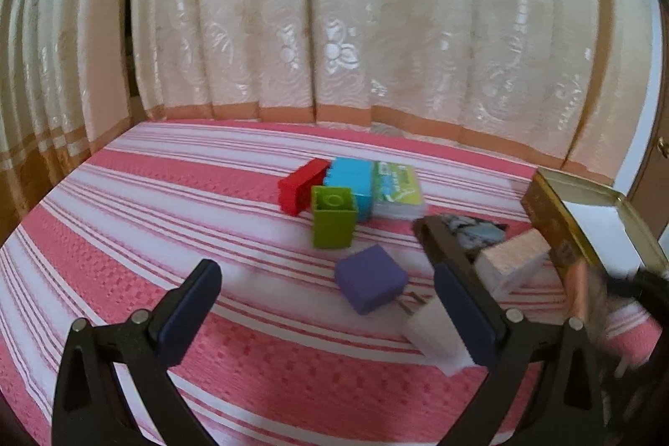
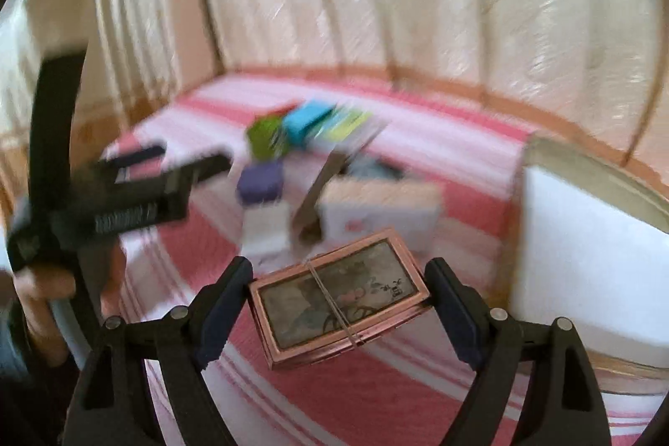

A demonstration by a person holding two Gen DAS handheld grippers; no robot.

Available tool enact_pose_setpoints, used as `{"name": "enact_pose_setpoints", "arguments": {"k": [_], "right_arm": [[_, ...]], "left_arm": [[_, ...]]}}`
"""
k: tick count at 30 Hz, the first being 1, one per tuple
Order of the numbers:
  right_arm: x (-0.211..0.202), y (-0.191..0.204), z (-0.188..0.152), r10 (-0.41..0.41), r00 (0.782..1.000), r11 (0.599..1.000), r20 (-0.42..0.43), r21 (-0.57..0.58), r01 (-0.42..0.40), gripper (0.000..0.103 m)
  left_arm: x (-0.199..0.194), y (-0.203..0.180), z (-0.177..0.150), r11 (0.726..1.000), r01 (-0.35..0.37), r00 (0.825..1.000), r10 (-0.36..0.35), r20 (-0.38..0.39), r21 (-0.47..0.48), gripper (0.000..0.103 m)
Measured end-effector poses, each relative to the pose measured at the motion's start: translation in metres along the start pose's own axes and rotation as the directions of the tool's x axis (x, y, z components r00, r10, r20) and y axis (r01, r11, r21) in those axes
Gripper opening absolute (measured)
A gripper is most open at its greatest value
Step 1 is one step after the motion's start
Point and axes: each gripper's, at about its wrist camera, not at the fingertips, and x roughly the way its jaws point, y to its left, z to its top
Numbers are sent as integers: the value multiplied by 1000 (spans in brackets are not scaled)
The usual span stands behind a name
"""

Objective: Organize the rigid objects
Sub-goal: 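Grasp the framed picture bundle with the right gripper, then carry the picture bundle into the tin with the right gripper while the left places the charger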

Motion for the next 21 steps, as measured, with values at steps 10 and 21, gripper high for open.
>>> {"name": "enact_pose_setpoints", "arguments": {"k": [10,21], "right_arm": [[-32,-46,7,-175,977,973,123,173,152,86],[-36,-57,3,-194,973,960,123,228,162,86]], "left_arm": [[12,-47,-9,997,77,990,-72,-124,29,102],[43,-58,-16,1000,-21,959,26,-283,19,75]]}}
